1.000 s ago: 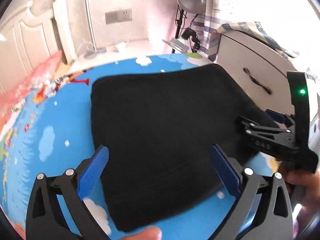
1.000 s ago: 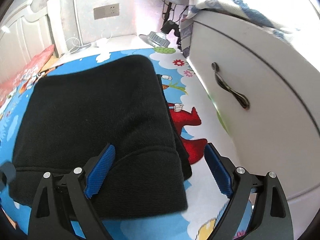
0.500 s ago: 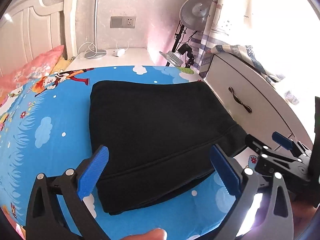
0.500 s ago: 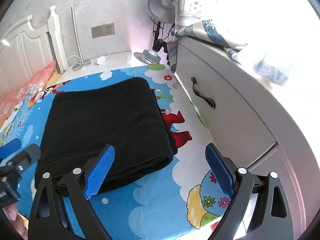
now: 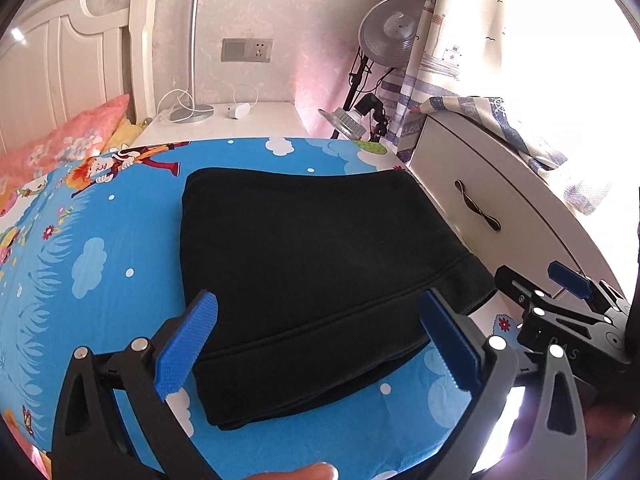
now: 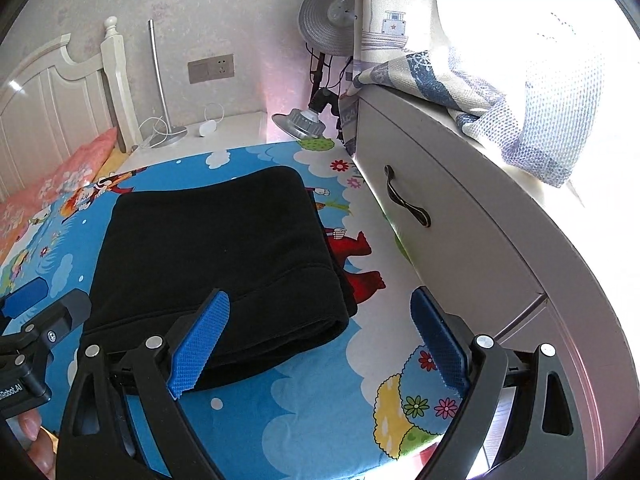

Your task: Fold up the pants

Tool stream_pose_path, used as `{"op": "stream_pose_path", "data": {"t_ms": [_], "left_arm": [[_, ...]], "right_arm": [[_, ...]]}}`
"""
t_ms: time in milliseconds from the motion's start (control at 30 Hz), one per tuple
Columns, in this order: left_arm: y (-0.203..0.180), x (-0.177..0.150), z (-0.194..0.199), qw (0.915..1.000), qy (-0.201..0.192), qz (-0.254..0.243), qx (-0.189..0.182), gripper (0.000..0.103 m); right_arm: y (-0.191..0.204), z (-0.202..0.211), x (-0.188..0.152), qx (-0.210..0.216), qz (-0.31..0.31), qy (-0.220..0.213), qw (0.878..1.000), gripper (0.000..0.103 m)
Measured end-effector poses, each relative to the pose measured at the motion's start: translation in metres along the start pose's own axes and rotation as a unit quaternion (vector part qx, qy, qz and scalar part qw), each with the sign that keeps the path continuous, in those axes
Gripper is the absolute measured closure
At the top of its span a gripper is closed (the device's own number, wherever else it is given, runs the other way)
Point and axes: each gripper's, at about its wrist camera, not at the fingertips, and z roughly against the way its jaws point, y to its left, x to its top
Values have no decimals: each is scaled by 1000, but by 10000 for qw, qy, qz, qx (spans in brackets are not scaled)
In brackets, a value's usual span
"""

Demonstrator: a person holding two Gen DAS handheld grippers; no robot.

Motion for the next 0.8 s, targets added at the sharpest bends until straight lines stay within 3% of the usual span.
{"op": "stream_pose_path", "data": {"t_ms": [800], "left_arm": [[-2, 1, 0, 10000, -11, -19, -17, 2]], "right_arm": [[0, -2, -1, -115, 53, 43, 9999, 15]]}}
